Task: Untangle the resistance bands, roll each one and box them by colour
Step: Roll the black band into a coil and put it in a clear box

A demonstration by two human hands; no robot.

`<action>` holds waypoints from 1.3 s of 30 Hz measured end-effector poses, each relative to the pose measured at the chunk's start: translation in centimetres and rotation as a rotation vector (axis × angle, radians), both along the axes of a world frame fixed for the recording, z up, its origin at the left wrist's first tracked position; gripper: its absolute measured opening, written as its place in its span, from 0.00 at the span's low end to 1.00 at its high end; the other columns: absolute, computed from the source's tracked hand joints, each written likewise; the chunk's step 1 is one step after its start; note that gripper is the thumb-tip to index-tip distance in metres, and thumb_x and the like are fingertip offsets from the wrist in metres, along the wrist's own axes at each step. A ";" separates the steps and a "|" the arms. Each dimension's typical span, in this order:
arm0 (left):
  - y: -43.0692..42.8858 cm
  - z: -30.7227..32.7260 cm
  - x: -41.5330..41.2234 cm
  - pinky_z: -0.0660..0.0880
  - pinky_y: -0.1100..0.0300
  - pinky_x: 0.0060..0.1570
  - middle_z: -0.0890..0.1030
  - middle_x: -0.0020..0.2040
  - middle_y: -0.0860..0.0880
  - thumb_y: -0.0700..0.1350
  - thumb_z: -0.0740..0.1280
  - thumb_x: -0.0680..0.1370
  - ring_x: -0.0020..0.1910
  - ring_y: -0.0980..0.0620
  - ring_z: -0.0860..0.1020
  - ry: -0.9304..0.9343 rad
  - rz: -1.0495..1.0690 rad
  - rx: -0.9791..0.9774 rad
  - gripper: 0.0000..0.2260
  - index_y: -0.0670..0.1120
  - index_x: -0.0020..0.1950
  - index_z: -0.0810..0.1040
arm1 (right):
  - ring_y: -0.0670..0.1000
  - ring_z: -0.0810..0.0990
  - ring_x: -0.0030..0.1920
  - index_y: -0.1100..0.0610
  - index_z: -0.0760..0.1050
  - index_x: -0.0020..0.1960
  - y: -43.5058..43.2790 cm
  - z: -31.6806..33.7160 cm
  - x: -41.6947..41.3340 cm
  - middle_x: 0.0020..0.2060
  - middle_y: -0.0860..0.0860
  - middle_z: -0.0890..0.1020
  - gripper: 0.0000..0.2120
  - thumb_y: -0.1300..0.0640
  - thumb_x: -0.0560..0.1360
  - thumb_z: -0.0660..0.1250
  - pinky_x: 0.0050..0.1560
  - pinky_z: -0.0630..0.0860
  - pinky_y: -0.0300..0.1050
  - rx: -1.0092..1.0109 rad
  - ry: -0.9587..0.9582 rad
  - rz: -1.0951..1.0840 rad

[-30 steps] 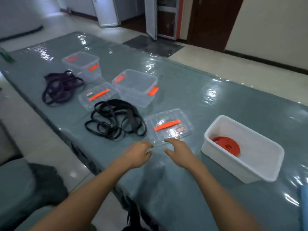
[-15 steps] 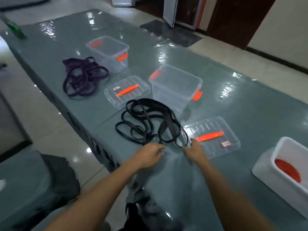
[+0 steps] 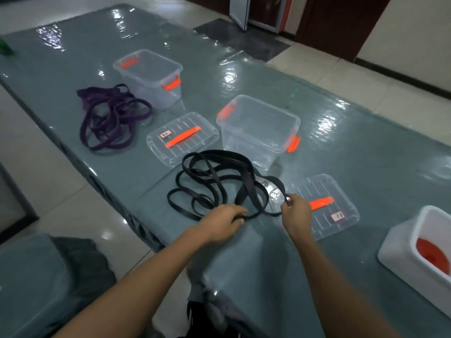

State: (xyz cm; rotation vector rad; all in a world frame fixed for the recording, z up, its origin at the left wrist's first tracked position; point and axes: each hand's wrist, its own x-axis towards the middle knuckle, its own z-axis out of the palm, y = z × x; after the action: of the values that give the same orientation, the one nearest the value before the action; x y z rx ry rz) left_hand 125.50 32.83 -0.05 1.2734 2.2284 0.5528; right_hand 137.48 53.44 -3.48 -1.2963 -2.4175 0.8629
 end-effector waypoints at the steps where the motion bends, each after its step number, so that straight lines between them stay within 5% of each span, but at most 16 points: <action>1: 0.5 0.6 -0.4 0.73 0.50 0.66 0.79 0.67 0.49 0.48 0.63 0.83 0.66 0.48 0.76 0.021 0.019 0.030 0.18 0.51 0.73 0.73 | 0.60 0.81 0.47 0.57 0.82 0.57 0.4 1.3 -0.1 0.45 0.57 0.84 0.12 0.62 0.76 0.66 0.47 0.76 0.51 0.051 0.056 0.016; 5: 3.0 3.8 -1.6 0.67 0.54 0.71 0.74 0.72 0.50 0.48 0.65 0.81 0.71 0.50 0.70 0.115 0.096 0.251 0.23 0.53 0.76 0.68 | 0.51 0.81 0.47 0.52 0.82 0.62 1.1 7.6 -0.7 0.51 0.51 0.81 0.13 0.60 0.79 0.67 0.49 0.75 0.44 0.229 0.303 0.092; 7: 4.2 5.7 -1.7 0.66 0.58 0.66 0.75 0.70 0.51 0.49 0.66 0.79 0.69 0.54 0.69 0.123 0.126 0.398 0.24 0.59 0.74 0.65 | 0.50 0.81 0.48 0.54 0.83 0.61 0.9 10.8 -1.2 0.53 0.51 0.81 0.13 0.62 0.78 0.68 0.51 0.75 0.41 0.302 0.425 0.140; 12: 7.1 9.7 -2.1 0.63 0.75 0.64 0.70 0.69 0.65 0.48 0.69 0.78 0.66 0.66 0.68 0.135 0.056 0.609 0.30 0.63 0.74 0.59 | 0.50 0.82 0.45 0.57 0.85 0.55 0.2 16.3 -2.4 0.49 0.52 0.83 0.10 0.65 0.76 0.71 0.46 0.80 0.47 0.350 0.596 0.217; 16: 9.5 10.2 -3.8 0.67 0.53 0.74 0.69 0.76 0.59 0.53 0.65 0.82 0.75 0.58 0.67 0.043 0.041 0.591 0.29 0.59 0.81 0.57 | 0.47 0.82 0.41 0.56 0.85 0.54 0.5 18.0 -3.9 0.47 0.49 0.83 0.10 0.64 0.74 0.73 0.46 0.81 0.45 0.274 0.643 0.194; 22: 11.6 9.9 -7.0 0.68 0.62 0.69 0.72 0.73 0.58 0.59 0.57 0.85 0.72 0.62 0.70 -0.044 -0.059 0.639 0.25 0.60 0.81 0.55 | 0.42 0.84 0.40 0.48 0.84 0.47 0.7 19.4 -7.4 0.46 0.42 0.82 0.10 0.62 0.72 0.74 0.44 0.83 0.48 0.084 0.738 0.046; 25: 12.6 9.2 -8.6 0.70 0.71 0.54 0.77 0.60 0.68 0.55 0.55 0.85 0.57 0.68 0.75 -0.066 -0.128 0.639 0.21 0.61 0.80 0.60 | 0.45 0.85 0.40 0.50 0.84 0.46 0.8 19.4 -9.2 0.47 0.45 0.83 0.08 0.62 0.72 0.73 0.45 0.84 0.53 0.002 0.726 -0.034; 29: 13.4 7.9 -11.2 0.71 0.62 0.57 0.78 0.56 0.60 0.54 0.52 0.85 0.55 0.63 0.75 -0.030 -0.205 0.621 0.16 0.64 0.72 0.65 | 0.51 0.86 0.41 0.50 0.83 0.47 1.0 18.7 -10.1 0.48 0.47 0.83 0.05 0.59 0.74 0.74 0.48 0.83 0.55 -0.017 0.631 -0.100; 35: 14.4 6.8 -15.6 0.72 0.52 0.51 0.77 0.48 0.50 0.52 0.52 0.85 0.48 0.50 0.75 0.041 -0.386 0.458 0.13 0.58 0.67 0.70 | 0.46 0.80 0.50 0.56 0.78 0.65 1.4 17.3 -9.8 0.58 0.50 0.81 0.18 0.65 0.76 0.71 0.54 0.78 0.35 0.264 0.278 0.248; 39: 14.7 7.0 -17.6 0.74 0.46 0.50 0.74 0.51 0.46 0.49 0.54 0.85 0.48 0.44 0.75 0.144 -0.480 0.332 0.16 0.50 0.72 0.71 | 0.53 0.80 0.50 0.58 0.79 0.63 1.7 16.4 -10.0 0.54 0.53 0.81 0.15 0.63 0.77 0.71 0.54 0.78 0.51 0.387 0.060 0.228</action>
State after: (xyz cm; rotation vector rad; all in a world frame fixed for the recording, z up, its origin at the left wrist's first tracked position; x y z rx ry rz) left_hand 107.92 47.50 6.94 1.9981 1.8822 0.6720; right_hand 127.45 55.11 12.87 -0.8551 -2.5505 0.4405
